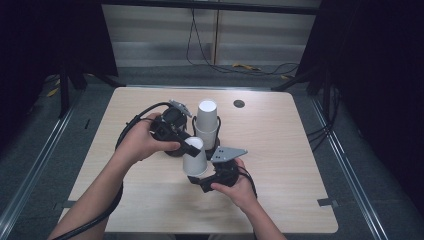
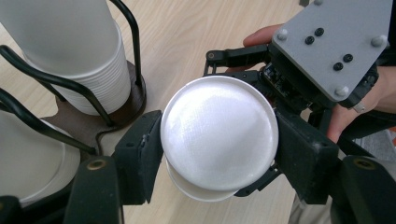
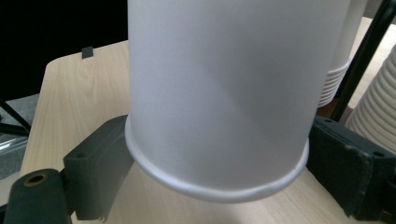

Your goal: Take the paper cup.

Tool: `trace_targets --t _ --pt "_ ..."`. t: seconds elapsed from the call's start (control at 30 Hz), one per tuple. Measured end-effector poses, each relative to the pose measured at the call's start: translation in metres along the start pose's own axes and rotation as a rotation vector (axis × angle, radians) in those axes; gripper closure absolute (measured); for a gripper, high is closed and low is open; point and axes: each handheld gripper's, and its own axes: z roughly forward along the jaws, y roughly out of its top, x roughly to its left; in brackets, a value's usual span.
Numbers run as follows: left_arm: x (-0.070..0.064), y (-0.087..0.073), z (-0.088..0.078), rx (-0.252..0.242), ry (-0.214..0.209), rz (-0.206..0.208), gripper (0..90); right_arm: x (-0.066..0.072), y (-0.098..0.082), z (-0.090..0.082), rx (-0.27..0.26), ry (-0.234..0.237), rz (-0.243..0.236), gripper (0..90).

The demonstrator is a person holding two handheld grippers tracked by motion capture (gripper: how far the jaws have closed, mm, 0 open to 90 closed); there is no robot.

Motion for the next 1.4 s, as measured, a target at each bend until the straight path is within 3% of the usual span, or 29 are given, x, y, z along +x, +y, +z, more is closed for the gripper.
trace_targets --t 0.3,0.63,1.0,1.07,1.4 --pt "0.0 0.002 0.006 0.009 -0.014 0.0 35.6 -0.002 0.001 -0.002 -0.02 0.0 0.017 11.6" --pt "0.002 0.002 0.002 -0.014 -0.026 -0.006 35.5 -0.005 -0.002 -0.003 -0.032 -0.008 0.037 14.5" --pt "0.009 -0.007 0.002 -0.052 -0.046 -0.042 35.4 -0.006 0.0 -0.006 -0.001 -0.016 0.016 17.4" --pt "0.011 -0.008 0.001 -0.038 -0.041 -0.022 35.3 -0.006 -0.001 -0.006 0.002 -0.015 0.013 17.8" --pt "0.013 -0.015 0.004 -0.051 -0.04 -0.02 33.4 -0.007 0.0 -0.01 0.018 -0.008 0.009 19.4"
